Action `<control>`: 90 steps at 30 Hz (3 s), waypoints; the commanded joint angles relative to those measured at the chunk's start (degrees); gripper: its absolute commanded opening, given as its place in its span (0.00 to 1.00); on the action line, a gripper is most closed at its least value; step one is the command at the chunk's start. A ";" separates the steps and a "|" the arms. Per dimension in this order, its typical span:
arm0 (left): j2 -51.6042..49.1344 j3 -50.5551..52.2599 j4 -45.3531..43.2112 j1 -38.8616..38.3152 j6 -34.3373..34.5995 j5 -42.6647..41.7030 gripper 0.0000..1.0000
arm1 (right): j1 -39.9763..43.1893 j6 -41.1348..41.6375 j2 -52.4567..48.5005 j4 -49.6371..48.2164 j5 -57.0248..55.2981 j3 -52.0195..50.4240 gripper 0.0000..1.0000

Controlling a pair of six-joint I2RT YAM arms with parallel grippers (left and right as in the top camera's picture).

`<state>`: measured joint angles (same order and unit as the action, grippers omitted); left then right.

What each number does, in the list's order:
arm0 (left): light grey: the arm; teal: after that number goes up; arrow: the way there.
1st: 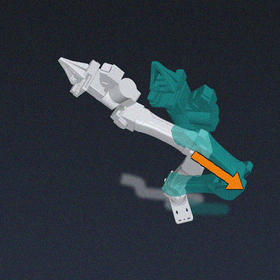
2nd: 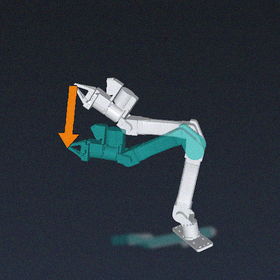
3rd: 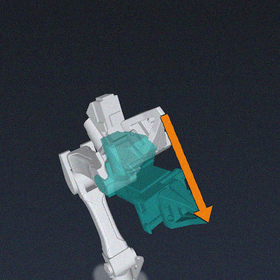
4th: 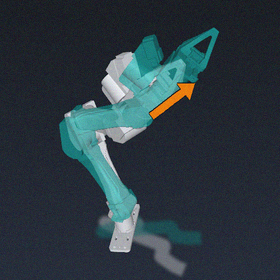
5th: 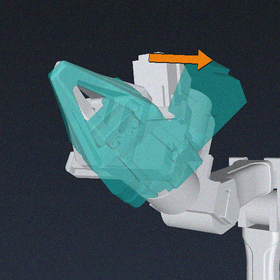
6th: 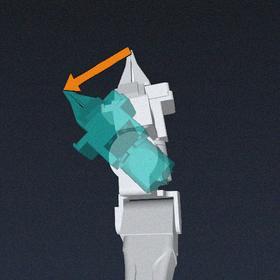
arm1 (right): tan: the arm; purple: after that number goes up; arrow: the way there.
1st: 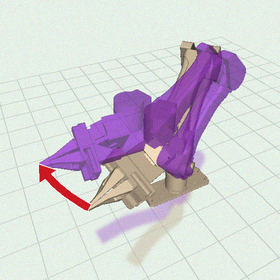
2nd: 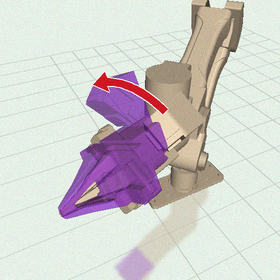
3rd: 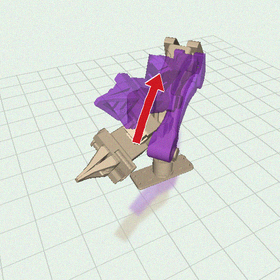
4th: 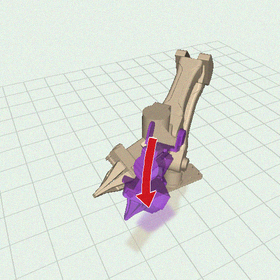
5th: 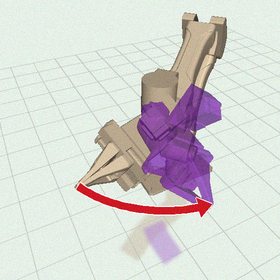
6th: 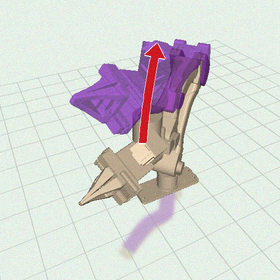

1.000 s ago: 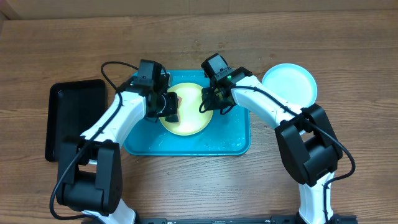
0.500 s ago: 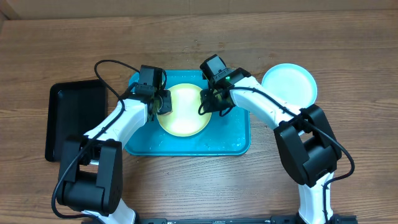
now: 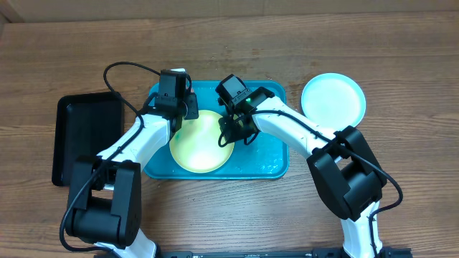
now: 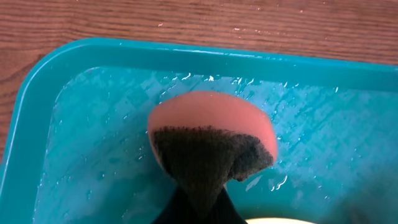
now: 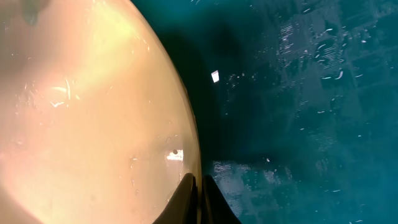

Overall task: Clean dirty plates on tray and stack at the side
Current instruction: 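Lower the plate and scrub it again with the left gripper's sponge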

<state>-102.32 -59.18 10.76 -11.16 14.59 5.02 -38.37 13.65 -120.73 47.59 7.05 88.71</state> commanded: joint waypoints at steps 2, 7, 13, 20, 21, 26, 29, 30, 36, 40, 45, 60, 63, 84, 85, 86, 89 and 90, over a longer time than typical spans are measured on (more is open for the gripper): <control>0.42 0.07 2.19 0.24 -0.46 0.55 0.04 | -0.44 -1.66 0.15 -0.15 -0.13 -0.37 0.04; 0.42 0.83 5.64 0.26 -0.94 0.57 0.04 | -0.42 -1.64 0.17 -1.16 -0.57 -0.37 0.04; 0.42 2.51 6.51 0.24 -2.05 1.14 0.04 | -0.42 0.98 0.15 -2.23 -3.78 -0.37 0.04; 2.93 2.45 6.58 0.13 -6.21 0.94 0.04 | 0.79 3.39 0.15 -3.65 -6.99 -0.35 0.04; 3.65 2.45 6.82 0.07 -6.56 0.92 0.04 | 1.33 3.76 0.15 -3.67 -6.99 -0.35 0.04; 5.66 2.45 8.61 -1.60 -6.93 0.68 0.04 | 3.80 4.07 0.15 -4.04 -6.99 -0.35 0.04; 5.60 2.47 8.96 -3.39 -6.95 -1.09 0.04 | 4.48 4.20 0.15 -4.92 -6.97 -0.35 0.04; 5.60 2.47 8.90 -4.07 -6.93 -1.64 0.04 | 4.48 4.20 0.17 -5.09 -6.97 -0.35 0.04; 5.57 2.47 8.66 -6.56 -6.88 3.30 0.04 | 3.93 4.44 0.15 -5.11 -6.95 -0.37 0.04; 5.05 2.47 8.28 -6.16 -6.88 4.17 0.04 | 3.76 4.44 0.17 -5.11 -6.97 -0.37 0.04; 2.12 2.82 8.02 -6.05 -6.88 5.55 0.04 | 3.74 4.42 0.15 -4.90 -6.97 -0.37 0.04; -4.17 2.82 -6.14 -6.03 -6.27 27.12 0.04 | 3.61 4.37 0.15 -3.76 -6.97 -0.37 0.04; -4.17 2.82 -10.86 -6.16 -6.21 26.18 0.04 | 3.54 4.33 0.17 -3.74 -6.97 -0.37 0.04; 3.45 2.80 -6.69 -6.12 -5.77 0.57 0.04 | 2.10 4.17 0.17 -6.49 -7.02 -0.37 0.04; 3.30 2.80 -5.25 -6.12 -6.47 -1.27 0.04 | 2.10 4.17 0.17 -6.60 -7.02 -0.37 0.04; 3.04 2.80 -3.93 -6.12 -7.30 -2.16 0.04 | 2.10 4.17 0.15 -6.62 -7.02 -0.37 0.04; 2.21 2.82 -1.03 -6.12 -8.00 -0.42 0.04 | 2.10 4.15 0.17 -6.64 -7.02 -0.37 0.04; 1.79 2.84 -0.68 -6.05 -8.24 1.20 0.04 | 2.10 4.15 0.17 -6.64 -7.02 -0.37 0.04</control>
<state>-100.16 -56.49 9.65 -17.54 8.34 6.68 -35.77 18.17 -120.73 41.19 0.62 88.71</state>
